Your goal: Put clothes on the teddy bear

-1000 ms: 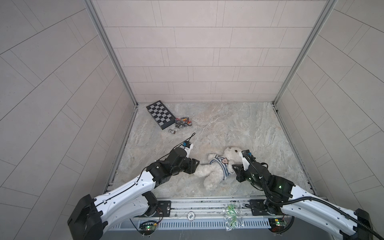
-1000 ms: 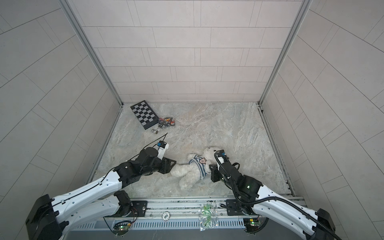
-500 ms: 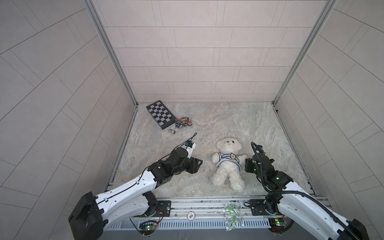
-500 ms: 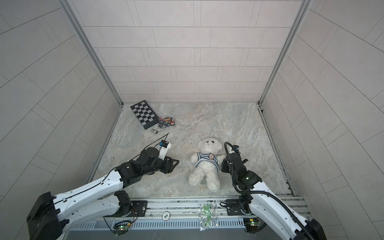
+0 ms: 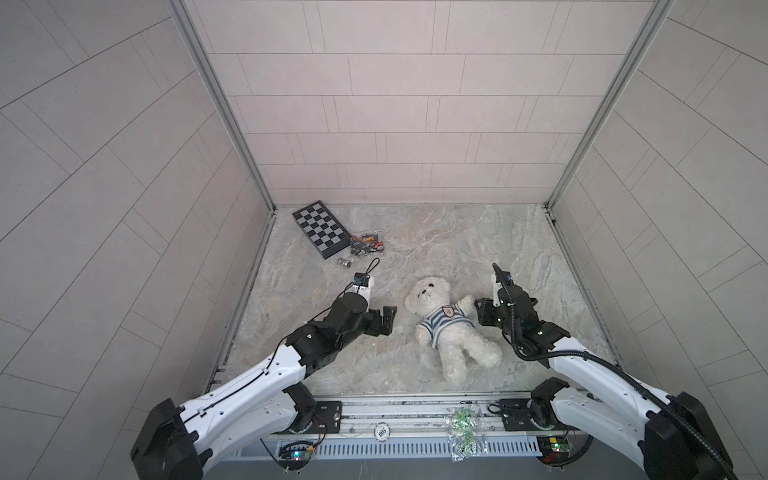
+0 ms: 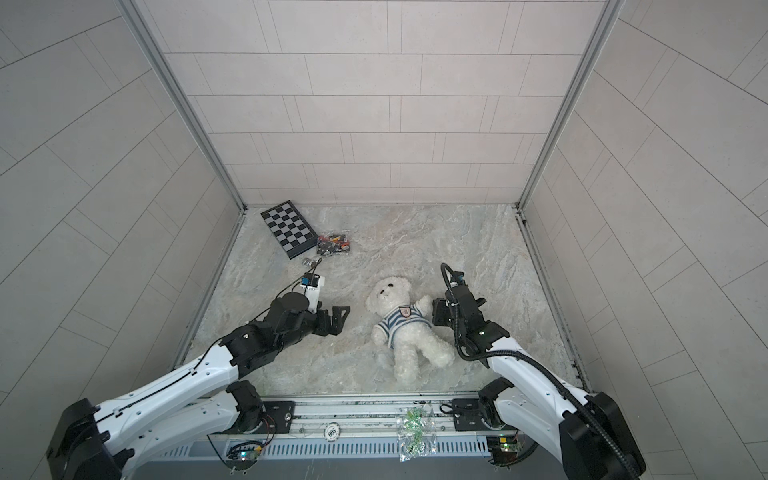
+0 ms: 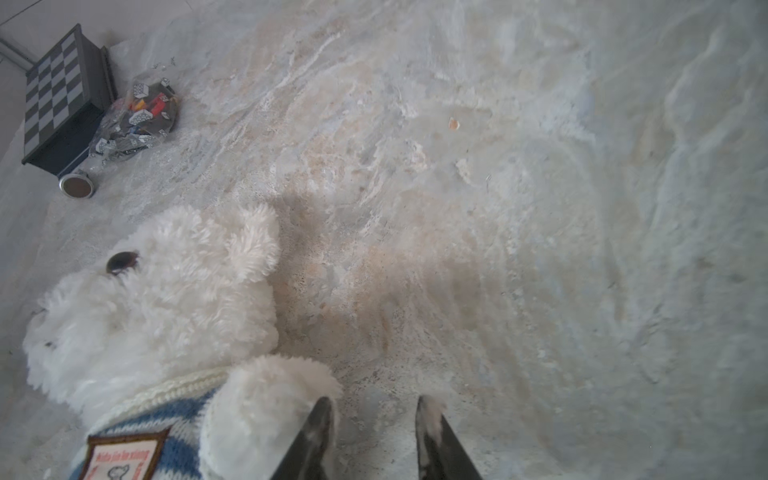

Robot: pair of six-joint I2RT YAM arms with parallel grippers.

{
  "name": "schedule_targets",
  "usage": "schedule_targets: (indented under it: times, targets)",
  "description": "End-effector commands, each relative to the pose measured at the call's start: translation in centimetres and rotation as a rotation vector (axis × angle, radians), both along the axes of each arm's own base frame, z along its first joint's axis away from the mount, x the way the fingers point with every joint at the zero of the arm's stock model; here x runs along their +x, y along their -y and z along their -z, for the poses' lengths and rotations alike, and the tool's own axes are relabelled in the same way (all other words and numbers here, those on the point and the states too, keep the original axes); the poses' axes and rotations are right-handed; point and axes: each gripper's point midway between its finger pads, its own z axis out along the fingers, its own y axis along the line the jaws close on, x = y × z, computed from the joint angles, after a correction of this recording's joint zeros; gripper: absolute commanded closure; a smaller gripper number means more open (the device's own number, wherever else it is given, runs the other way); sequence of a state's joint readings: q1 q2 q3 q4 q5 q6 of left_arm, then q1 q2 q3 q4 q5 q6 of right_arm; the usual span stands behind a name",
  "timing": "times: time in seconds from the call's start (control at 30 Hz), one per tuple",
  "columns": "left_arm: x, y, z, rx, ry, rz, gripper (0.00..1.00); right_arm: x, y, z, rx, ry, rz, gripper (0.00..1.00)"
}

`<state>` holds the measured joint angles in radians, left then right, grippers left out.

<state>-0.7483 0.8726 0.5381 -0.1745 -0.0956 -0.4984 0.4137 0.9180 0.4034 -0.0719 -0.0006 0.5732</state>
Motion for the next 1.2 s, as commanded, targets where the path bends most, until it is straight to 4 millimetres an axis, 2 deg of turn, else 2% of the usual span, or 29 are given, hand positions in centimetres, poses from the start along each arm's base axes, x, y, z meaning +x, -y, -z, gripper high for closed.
schedule_targets:
  times: [0.0,0.03,0.1,0.2,0.3,0.37,0.43,0.53,0.73,0.83,0.97,1.07,1.17]
  targets:
    - [1.9,-5.2,-1.0,0.108,0.090,-0.211,0.00,-0.6,3.0,-0.8,-0.061,0.039,0.100,0.51]
    - [2.3,-7.0,-1.6,0.143,0.125,-0.300,0.00,-0.8,3.8,-1.0,-0.082,0.052,0.122,0.40]
    - [2.9,-9.5,-2.7,0.204,0.193,-0.416,0.00,-1.0,5.3,-1.6,-0.130,0.096,0.168,0.01]
    - [3.4,-11.8,-4.5,0.306,0.328,-0.502,0.00,-0.9,7.1,-3.1,-0.198,0.167,0.222,0.01]
    - [3.8,-13.1,-5.7,0.397,0.466,-0.536,0.00,-0.7,8.9,-4.8,-0.303,0.251,0.272,0.01]
    - [4.1,-13.8,-5.8,0.432,0.521,-0.561,0.00,-0.2,9.5,-5.8,-0.345,0.308,0.275,0.01]
    - [4.6,-14.6,-5.6,0.459,0.540,-0.579,0.00,0.6,8.6,-6.5,-0.423,0.377,0.174,0.01]
    - [5.6,-15.4,-5.2,0.481,0.565,-0.592,0.00,0.9,10.1,-7.1,-0.487,0.434,0.237,0.00]
    - [8.9,-17.3,-2.5,0.423,0.558,-0.579,0.00,1.9,13.3,-5.7,-0.491,0.484,0.362,0.00]
    - [10.4,-17.6,-1.4,0.412,0.544,-0.564,0.00,2.6,14.0,-4.7,-0.474,0.466,0.374,0.00]
    - [12.0,-18.3,0.1,0.417,0.524,-0.573,0.00,4.2,14.2,-3.5,-0.453,0.453,0.373,0.00]
    - [12.9,-18.4,1.0,0.418,0.503,-0.567,0.00,6.0,13.7,-2.7,-0.426,0.457,0.343,0.01]
    - [13.5,-19.1,2.3,0.387,0.490,-0.577,0.00,7.5,13.7,-2.6,-0.433,0.478,0.344,0.00]
